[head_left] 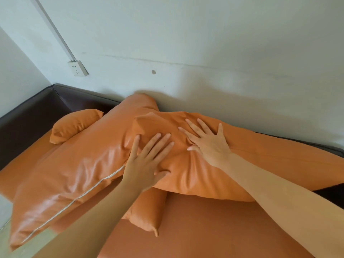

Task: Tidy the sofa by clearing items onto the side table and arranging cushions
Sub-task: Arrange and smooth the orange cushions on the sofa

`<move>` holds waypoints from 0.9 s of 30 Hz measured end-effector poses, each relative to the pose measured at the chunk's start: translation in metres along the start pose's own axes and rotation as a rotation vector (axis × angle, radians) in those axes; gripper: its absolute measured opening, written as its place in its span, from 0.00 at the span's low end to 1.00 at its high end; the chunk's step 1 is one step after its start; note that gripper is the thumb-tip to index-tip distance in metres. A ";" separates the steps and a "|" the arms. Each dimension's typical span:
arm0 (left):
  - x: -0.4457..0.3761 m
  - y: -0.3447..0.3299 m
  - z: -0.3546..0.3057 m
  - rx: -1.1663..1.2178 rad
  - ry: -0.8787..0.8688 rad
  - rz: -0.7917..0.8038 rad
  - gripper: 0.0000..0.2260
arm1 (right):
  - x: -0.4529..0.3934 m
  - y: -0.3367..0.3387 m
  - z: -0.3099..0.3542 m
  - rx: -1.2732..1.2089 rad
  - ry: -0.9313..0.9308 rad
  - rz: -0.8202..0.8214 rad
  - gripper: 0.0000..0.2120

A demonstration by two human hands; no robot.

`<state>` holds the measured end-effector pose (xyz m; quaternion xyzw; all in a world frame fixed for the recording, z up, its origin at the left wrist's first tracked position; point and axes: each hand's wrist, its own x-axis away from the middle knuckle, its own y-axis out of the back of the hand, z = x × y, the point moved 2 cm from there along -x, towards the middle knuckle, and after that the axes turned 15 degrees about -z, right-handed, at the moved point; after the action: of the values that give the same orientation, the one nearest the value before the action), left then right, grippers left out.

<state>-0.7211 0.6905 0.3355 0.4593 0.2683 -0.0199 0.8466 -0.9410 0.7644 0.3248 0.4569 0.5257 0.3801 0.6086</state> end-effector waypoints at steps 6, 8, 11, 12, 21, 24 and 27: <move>-0.066 -0.042 0.024 -0.008 0.071 0.197 0.46 | -0.046 -0.007 -0.021 -0.004 -0.201 -0.010 0.33; -0.078 -0.056 0.025 -0.015 0.092 0.264 0.46 | -0.045 -0.011 -0.010 -0.025 -0.198 -0.083 0.34; -0.088 -0.084 0.029 0.027 0.116 0.300 0.45 | -0.023 -0.029 0.011 -0.018 -0.066 -0.151 0.28; -0.091 -0.093 0.033 0.055 0.123 0.302 0.45 | -0.014 -0.038 0.015 0.007 -0.041 -0.131 0.30; -0.110 -0.154 0.050 0.128 0.136 0.275 0.41 | -0.035 -0.096 -0.005 0.239 -0.083 -0.001 0.41; -0.089 -0.155 0.046 0.275 0.162 -0.048 0.33 | -0.033 -0.098 -0.003 0.252 -0.104 -0.003 0.41; -0.048 -0.151 0.036 0.401 0.101 -0.207 0.28 | -0.018 -0.098 0.004 0.250 -0.118 -0.026 0.41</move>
<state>-0.7885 0.5647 0.2580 0.5886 0.3468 -0.1366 0.7174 -0.9420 0.7180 0.2369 0.5440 0.5380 0.2763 0.5816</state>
